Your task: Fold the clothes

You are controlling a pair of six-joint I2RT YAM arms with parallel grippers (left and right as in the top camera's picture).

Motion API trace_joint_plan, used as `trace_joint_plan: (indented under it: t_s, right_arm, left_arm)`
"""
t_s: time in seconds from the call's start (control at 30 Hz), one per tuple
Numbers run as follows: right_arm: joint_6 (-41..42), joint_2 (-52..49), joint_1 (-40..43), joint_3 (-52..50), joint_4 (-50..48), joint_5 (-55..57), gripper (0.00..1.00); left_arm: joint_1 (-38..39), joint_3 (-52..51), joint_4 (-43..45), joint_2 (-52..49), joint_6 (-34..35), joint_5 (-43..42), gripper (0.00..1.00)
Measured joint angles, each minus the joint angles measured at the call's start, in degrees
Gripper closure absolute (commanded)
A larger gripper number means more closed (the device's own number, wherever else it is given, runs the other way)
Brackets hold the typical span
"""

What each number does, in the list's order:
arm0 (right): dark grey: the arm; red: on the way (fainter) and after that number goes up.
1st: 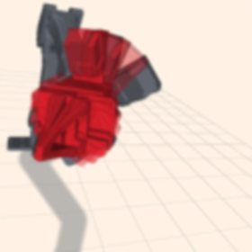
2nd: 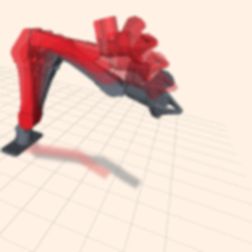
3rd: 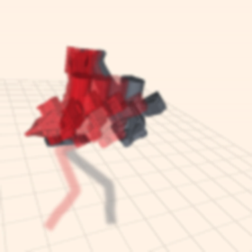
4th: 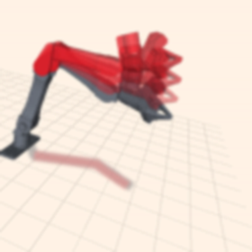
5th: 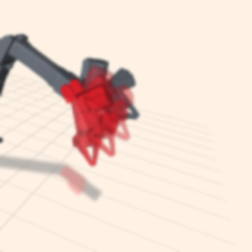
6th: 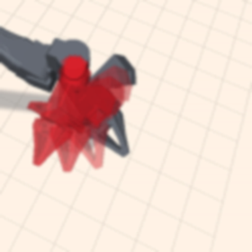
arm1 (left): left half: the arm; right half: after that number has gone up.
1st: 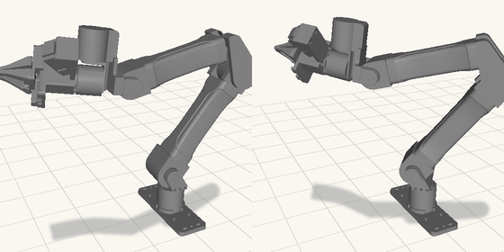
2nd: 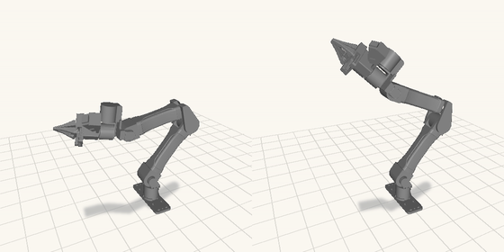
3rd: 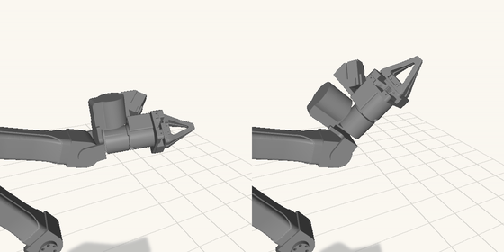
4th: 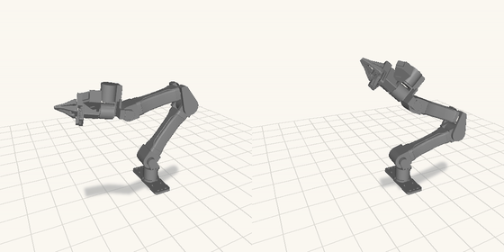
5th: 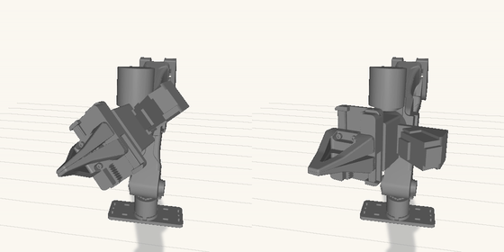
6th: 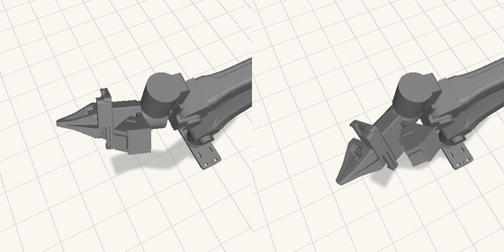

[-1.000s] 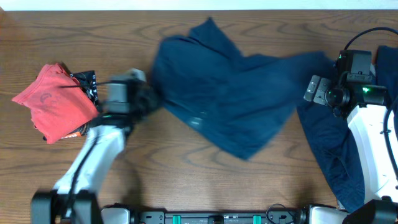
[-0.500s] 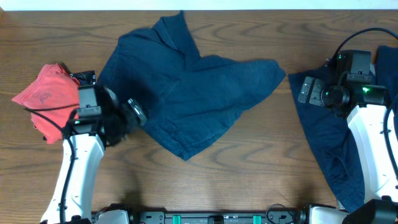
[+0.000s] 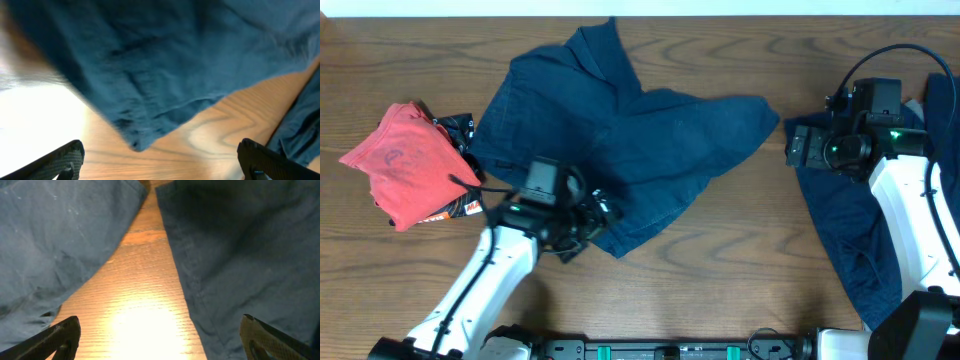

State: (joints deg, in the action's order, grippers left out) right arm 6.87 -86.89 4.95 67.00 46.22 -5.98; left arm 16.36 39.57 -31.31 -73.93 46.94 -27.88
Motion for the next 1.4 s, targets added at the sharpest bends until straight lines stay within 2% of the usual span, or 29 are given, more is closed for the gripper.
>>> trace_joint_plan:
  t_s: [0.13,0.2,0.27,0.33,0.37,0.47,0.57,0.67,0.83,1.13,1.27,1.4]
  right_arm:
    - [-0.13,0.00,0.02,0.00,-0.07,-0.07,0.01]
    - [-0.15,0.00,0.02,0.00,-0.04,-0.09,0.01]
    - [-0.15,0.00,0.02,0.00,-0.07,-0.15,0.01]
    - [-0.15,-0.02,0.02,0.00,-0.09,-0.50,0.03]
    - [-0.26,-0.02,0.02,0.00,-0.04,-0.66,0.14]
    - [-1.09,-0.02,0.02,0.00,0.46,-0.92,0.56]
    - [-1.46,-0.24,0.02,0.00,0.63,-0.94,0.77]
    - [-1.64,-1.03,0.02,0.00,-0.17,-0.31,0.89]
    - [-1.99,-4.33,0.02,0.00,-4.63,0.87,0.99]
    - [-5.79,-16.85,0.04,0.00,-15.32,1.95,0.99]
    - [-6.51,-22.91,0.42,0.00,-19.71,2.40,0.99]
    - [-6.03,-25.68,3.10,0.66,-22.45,2.58,0.99]
  left_arm:
    - [6.69,-2.12,4.98,-1.81,7.26,1.05,0.12]
    - [9.29,-3.08,6.86,-3.61,9.73,1.29,0.24]
    - [11.41,-3.61,8.20,-5.95,11.52,1.60,0.48]
    - [12.63,-3.67,8.50,-7.80,12.61,1.99,0.81]
    - [12.85,-3.67,8.44,-8.59,12.66,2.19,0.94]
    - [12.92,-3.67,7.02,-10.45,11.80,2.64,0.94]
    - [11.37,-3.63,2.10,-10.60,10.69,2.78,0.94]
    - [6.99,-3.65,-3.82,-9.97,7.85,2.47,0.94]
    - [-4.35,-3.67,-12.94,-6.25,0.50,3.28,0.94]
    - [-25.42,-3.69,-17.77,0.09,-10.51,9.27,0.94]
    - [-30.53,-3.69,-18.25,0.17,-12.57,10.43,0.94]
    - [-32.13,-3.69,-19.37,0.20,-13.57,10.97,0.94]
